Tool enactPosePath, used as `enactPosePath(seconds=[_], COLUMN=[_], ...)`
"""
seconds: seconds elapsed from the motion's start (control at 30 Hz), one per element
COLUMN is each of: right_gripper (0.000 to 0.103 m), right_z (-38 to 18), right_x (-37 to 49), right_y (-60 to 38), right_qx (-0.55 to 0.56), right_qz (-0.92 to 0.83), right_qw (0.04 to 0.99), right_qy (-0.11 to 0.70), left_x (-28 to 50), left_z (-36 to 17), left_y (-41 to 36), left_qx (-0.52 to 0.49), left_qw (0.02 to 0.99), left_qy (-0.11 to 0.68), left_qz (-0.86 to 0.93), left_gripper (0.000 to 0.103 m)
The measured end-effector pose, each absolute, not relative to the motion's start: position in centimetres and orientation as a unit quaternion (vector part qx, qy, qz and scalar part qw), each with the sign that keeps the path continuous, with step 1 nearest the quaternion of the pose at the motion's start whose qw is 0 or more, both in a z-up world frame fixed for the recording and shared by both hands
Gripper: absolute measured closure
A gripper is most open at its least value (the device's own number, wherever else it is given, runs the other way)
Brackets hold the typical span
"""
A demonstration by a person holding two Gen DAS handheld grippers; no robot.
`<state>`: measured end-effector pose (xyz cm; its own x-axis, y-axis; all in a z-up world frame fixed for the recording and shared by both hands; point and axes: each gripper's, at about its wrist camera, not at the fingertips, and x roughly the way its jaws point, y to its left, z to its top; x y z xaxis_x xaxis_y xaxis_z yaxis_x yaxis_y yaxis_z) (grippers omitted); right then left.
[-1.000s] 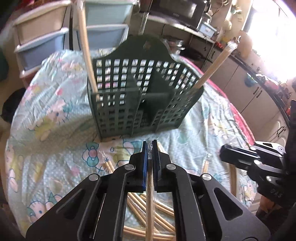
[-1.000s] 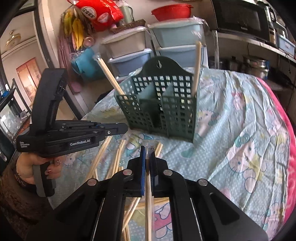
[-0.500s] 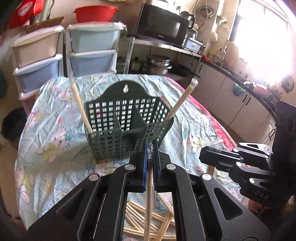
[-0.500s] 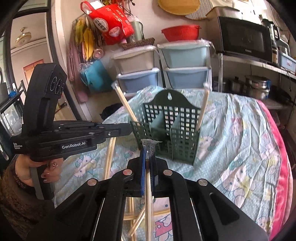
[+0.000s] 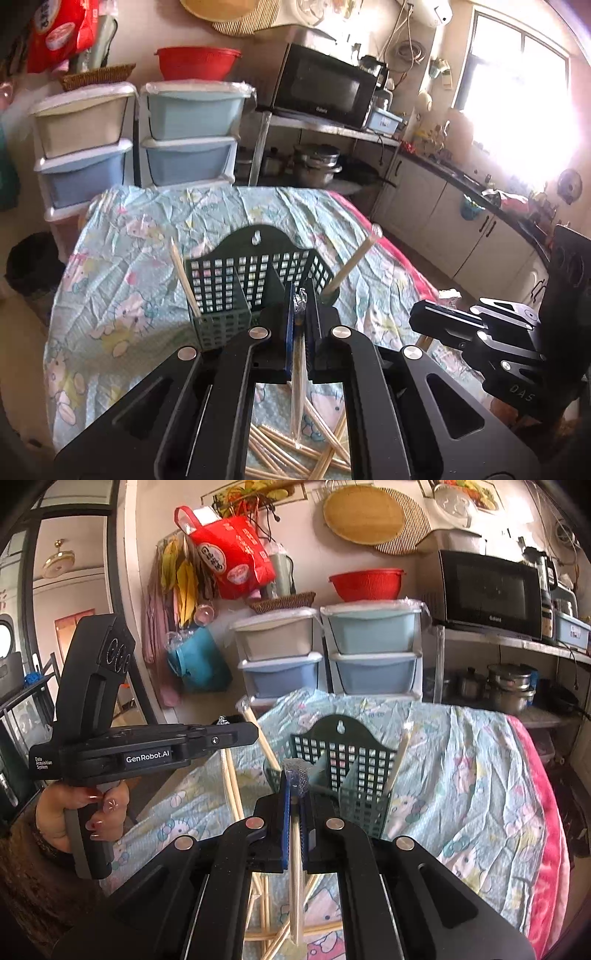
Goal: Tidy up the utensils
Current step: 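Lift both held chopsticks and lower them into the green caddy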
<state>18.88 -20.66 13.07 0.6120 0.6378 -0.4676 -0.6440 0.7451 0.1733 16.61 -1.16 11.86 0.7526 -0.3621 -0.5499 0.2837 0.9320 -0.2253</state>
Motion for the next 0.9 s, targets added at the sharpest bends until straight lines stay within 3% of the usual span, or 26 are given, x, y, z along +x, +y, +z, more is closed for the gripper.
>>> enactPosePath(seconds=[0.9], right_gripper=[0.099], right_z=[20.4], right_x=[21.3], right_y=[-20.3], right_qx=[0.0], right_qz=[0.355], right_qw=[0.92], right_qy=[0.164], left_x=[19.2], left_z=[20.9], left_y=[0.9], left_qx=[-0.093], left_qw=[0.963], left_qy=[0.21], left_qz=[-0.141], left_gripper=[0.101])
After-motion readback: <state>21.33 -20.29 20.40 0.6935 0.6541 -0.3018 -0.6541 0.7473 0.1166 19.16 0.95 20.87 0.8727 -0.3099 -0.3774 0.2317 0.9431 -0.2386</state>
